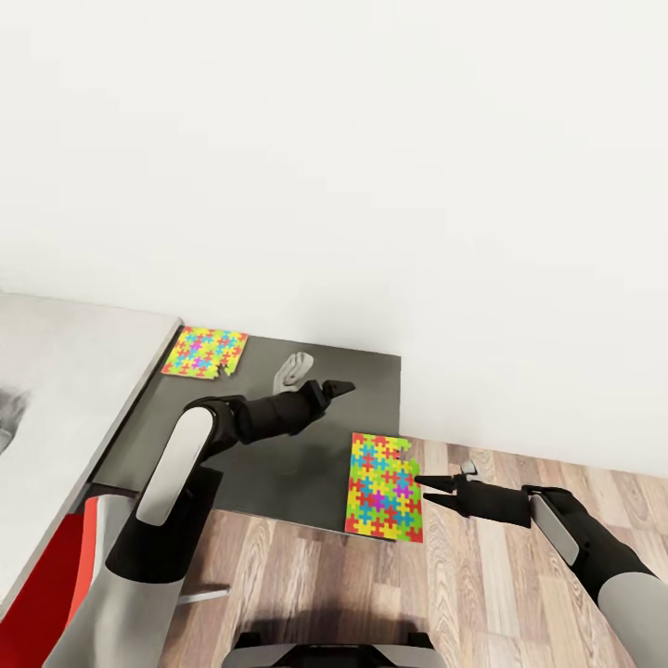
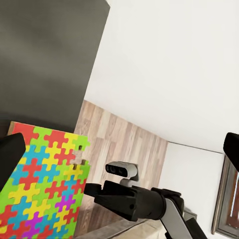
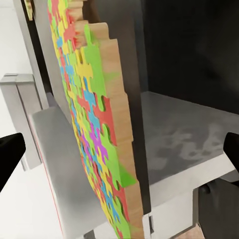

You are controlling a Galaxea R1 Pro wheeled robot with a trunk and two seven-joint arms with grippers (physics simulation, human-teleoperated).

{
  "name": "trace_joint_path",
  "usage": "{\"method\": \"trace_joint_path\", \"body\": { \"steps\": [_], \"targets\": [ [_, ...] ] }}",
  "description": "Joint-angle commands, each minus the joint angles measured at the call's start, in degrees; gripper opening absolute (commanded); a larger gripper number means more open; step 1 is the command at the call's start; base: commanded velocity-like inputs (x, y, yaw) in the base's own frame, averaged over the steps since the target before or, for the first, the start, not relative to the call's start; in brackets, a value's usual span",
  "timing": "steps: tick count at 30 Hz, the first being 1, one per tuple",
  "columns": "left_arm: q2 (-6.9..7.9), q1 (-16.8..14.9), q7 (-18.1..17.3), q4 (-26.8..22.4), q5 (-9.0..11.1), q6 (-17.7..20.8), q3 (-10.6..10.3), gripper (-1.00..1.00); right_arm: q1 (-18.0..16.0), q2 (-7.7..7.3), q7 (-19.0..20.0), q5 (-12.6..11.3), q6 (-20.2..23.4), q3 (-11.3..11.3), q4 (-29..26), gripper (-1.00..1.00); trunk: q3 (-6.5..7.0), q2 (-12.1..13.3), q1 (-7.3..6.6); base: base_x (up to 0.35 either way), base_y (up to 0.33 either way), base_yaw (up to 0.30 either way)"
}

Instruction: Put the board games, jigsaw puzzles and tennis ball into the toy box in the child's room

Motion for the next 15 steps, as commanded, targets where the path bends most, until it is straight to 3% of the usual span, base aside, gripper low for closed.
{"method": "trace_joint_path", "body": {
  "steps": [1,15],
  "targets": [
    [-0.03,-0.04,0.6,-0.04,0.54,0.05,0.02,1.0,-0.04,-0.07,-0.02,-0.37,0.3,0.22,-0.01,1.0,-0.06,-0.07,0.02,0.0,0.0,0.057],
    [-0.03,-0.04,0.59,-0.04,0.54,0.02,0.01,1.0,-0.03,-0.02,-0.04,-0.37,0.3,0.23,-0.01,1.0,-0.06,-0.07,0.02,0.0,0.0,0.022]
  ]
}}
